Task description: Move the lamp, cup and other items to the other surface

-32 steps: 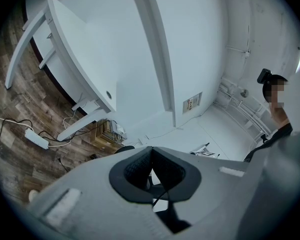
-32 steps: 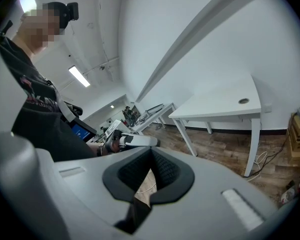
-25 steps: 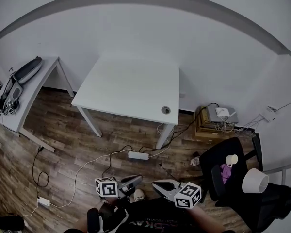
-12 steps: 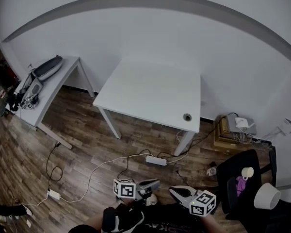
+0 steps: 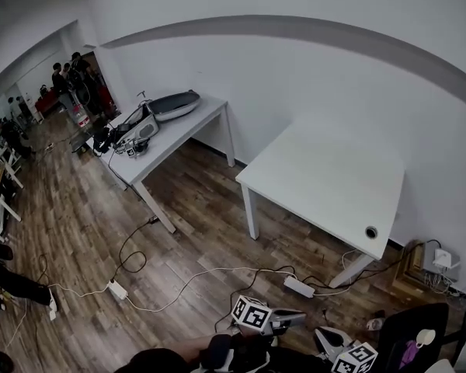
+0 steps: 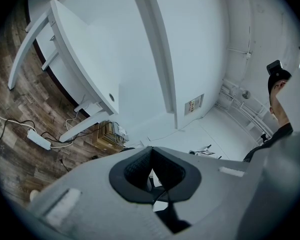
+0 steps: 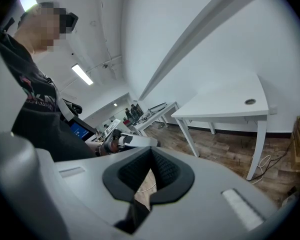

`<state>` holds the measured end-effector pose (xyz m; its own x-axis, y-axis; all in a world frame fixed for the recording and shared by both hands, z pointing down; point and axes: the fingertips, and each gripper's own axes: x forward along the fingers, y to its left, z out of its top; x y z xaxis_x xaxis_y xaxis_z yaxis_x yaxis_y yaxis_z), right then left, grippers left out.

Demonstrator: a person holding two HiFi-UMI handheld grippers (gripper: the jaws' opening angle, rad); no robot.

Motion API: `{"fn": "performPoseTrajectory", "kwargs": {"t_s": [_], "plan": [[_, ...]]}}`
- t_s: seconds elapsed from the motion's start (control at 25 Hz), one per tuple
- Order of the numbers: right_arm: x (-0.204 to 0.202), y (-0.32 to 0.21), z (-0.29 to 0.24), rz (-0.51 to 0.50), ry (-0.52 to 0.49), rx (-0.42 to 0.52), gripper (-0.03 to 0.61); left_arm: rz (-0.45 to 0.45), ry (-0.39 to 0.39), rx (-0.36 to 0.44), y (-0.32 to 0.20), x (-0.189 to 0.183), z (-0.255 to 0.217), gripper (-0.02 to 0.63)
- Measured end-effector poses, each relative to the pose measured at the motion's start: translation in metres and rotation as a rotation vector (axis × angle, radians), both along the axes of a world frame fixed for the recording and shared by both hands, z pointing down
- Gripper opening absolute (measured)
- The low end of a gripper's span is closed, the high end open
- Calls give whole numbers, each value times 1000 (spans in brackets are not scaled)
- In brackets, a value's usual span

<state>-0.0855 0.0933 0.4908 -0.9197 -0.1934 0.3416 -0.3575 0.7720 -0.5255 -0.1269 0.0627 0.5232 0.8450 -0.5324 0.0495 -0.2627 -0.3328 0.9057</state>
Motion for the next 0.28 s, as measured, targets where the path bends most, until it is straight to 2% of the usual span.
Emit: {"fn": "performPoseTrajectory", "kwargs": {"t_s": [0.28], "plan": [[-18, -3, -1, -33, -7, 17, 3, -35, -20, 13, -3, -20, -2, -5]]}}
